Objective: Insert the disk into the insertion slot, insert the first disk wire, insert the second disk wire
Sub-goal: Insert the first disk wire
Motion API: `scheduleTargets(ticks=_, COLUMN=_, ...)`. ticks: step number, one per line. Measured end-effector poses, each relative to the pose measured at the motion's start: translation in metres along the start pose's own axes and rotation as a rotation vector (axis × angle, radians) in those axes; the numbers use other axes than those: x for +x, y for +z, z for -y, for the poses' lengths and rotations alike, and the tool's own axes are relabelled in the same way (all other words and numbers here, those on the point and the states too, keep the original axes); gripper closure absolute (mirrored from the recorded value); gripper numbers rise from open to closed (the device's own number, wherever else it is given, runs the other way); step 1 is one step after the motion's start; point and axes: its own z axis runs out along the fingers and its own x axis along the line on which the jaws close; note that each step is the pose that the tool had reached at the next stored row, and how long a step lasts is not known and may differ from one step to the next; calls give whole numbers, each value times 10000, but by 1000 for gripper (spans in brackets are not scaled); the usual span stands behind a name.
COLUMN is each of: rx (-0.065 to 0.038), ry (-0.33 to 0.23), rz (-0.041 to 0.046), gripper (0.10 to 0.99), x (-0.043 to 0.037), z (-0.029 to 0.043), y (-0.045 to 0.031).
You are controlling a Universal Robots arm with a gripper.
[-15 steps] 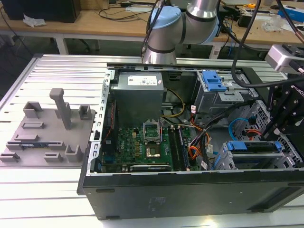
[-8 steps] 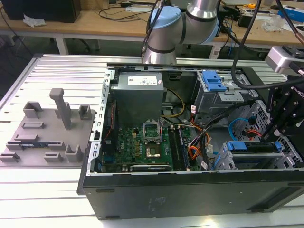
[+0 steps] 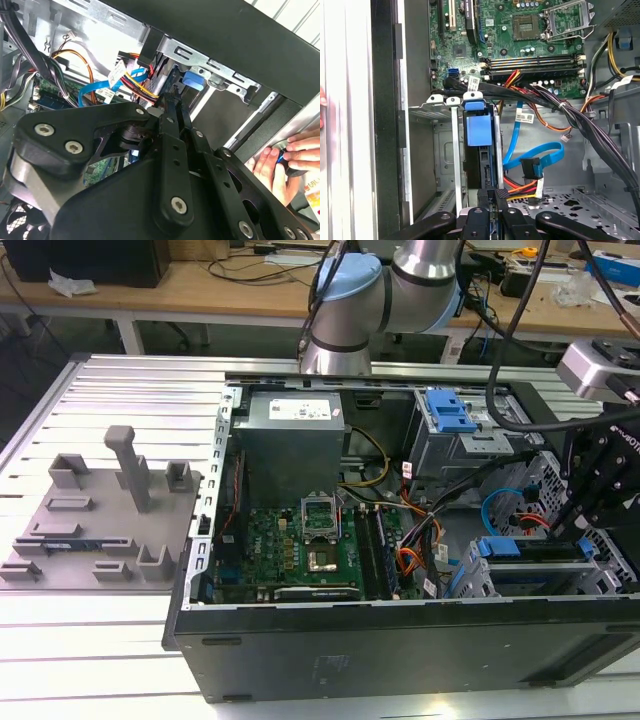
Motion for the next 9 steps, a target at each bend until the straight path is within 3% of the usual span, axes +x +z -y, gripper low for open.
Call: scheduleTargets(ticks=9, rx=0, ry=0, rz=-1, gripper=922, x=-3, z=3, y=41)
